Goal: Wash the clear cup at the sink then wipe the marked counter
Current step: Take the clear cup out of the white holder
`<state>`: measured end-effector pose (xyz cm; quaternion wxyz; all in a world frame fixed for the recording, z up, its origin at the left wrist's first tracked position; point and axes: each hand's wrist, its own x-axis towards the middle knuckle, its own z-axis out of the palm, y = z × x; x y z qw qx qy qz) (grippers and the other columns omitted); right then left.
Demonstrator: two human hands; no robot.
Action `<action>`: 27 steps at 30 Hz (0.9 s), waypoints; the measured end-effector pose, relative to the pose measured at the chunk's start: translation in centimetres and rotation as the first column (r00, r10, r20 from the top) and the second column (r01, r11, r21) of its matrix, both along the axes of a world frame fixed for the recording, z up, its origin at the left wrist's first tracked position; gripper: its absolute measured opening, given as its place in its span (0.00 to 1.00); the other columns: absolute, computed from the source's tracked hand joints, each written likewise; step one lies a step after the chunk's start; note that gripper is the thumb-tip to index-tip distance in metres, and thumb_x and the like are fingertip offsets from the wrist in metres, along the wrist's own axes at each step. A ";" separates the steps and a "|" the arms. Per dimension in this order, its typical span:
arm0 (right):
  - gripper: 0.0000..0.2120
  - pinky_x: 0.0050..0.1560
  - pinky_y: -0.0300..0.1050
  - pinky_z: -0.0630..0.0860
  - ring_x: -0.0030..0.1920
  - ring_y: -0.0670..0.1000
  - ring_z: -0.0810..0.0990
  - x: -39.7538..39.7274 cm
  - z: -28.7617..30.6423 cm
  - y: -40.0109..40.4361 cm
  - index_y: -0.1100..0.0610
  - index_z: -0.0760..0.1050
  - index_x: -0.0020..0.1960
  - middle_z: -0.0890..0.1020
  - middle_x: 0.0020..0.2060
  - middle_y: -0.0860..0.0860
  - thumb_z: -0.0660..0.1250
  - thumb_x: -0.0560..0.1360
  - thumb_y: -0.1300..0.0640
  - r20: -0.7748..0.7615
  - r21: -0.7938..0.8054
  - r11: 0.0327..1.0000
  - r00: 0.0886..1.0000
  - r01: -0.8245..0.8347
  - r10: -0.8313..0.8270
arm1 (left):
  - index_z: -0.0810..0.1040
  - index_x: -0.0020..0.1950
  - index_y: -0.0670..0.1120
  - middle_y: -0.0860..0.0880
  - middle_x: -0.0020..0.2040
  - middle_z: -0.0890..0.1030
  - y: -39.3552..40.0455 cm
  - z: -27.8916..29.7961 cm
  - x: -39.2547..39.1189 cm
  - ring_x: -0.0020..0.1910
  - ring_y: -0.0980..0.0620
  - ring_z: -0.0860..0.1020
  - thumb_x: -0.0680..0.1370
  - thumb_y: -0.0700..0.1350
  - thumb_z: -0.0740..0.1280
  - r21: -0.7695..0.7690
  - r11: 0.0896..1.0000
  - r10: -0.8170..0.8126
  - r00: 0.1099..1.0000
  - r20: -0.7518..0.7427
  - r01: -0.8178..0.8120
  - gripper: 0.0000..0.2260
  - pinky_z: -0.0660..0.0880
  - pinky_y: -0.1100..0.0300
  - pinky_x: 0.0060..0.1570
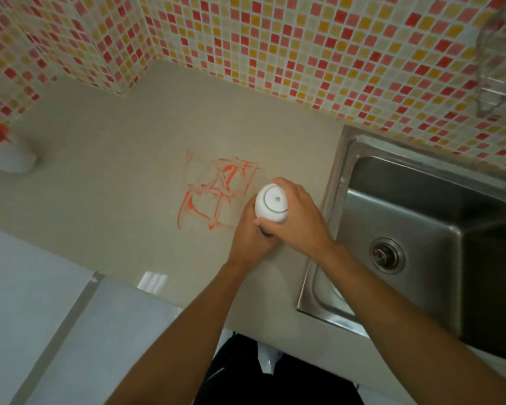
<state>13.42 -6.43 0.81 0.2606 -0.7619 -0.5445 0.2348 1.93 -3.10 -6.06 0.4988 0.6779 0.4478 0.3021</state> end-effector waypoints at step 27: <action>0.38 0.51 0.43 0.67 0.57 0.55 0.73 2.2 7.2 4.5 0.46 0.62 0.72 0.72 0.56 0.53 0.72 0.66 0.40 0.229 -0.113 0.974 0.949 -0.196 0.217 | 0.59 0.72 0.53 0.56 0.53 0.80 0.4 -2.2 -0.1 0.56 0.54 0.79 0.72 0.47 0.73 -0.094 0.981 0.160 0.983 -0.089 -0.168 0.34 0.77 0.57 0.56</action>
